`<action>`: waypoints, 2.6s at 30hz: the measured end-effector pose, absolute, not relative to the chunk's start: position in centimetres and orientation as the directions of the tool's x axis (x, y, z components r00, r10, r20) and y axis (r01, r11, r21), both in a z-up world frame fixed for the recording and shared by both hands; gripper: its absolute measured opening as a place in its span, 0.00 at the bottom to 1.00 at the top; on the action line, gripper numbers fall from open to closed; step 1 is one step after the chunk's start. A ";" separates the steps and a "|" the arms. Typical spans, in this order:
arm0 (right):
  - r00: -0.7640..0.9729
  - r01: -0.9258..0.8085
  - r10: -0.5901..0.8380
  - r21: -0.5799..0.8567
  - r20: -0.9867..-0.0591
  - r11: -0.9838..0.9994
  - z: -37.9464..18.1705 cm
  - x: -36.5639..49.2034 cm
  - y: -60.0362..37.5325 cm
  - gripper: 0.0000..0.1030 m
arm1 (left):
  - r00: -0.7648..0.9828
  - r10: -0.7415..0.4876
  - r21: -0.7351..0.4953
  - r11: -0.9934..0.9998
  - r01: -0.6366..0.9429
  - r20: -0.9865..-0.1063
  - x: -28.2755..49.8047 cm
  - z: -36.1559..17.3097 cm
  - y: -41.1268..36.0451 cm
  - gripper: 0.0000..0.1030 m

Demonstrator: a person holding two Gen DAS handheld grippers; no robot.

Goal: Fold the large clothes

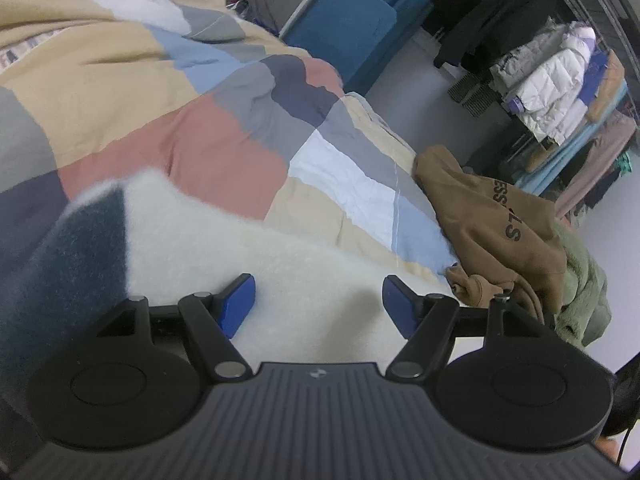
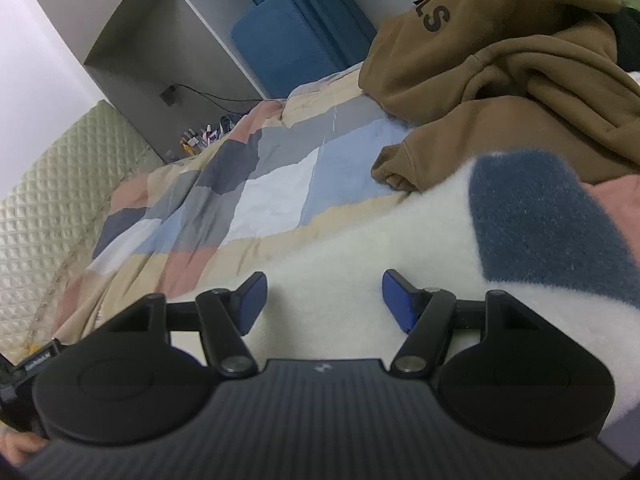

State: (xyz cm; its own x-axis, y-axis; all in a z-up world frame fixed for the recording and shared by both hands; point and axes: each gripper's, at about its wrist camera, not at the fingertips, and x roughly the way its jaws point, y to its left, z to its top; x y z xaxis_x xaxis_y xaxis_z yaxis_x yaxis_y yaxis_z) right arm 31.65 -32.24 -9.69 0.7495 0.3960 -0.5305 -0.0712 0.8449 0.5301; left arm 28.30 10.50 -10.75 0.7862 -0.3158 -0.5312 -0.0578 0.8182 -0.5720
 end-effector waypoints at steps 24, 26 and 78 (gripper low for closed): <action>0.791 0.080 0.116 0.289 -0.600 0.954 -6.3 31.3 -40.5 1.00 | 0.811 -0.027 -0.392 0.884 -0.254 -0.585 24.0 -7.9 16.2 0.79; 0.745 0.104 0.183 0.383 -0.642 0.918 -8.1 32.6 -41.5 1.00 | 0.791 -0.058 -0.411 0.876 -0.253 -0.610 24.5 -8.7 16.4 0.80; 0.848 0.114 0.190 0.521 -0.494 0.846 -5.5 26.2 -40.0 0.58 | 0.798 -0.077 -0.433 0.869 -0.241 -0.598 19.9 -5.9 13.5 0.71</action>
State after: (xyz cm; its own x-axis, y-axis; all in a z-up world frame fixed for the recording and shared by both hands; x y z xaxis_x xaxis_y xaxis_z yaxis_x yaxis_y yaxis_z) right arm 26.18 -39.99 -5.50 0.8484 0.1897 -0.4941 0.1145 0.8457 0.5213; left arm 19.91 13.54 -5.89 0.7976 -0.0771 -0.5983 -0.2408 0.8687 -0.4329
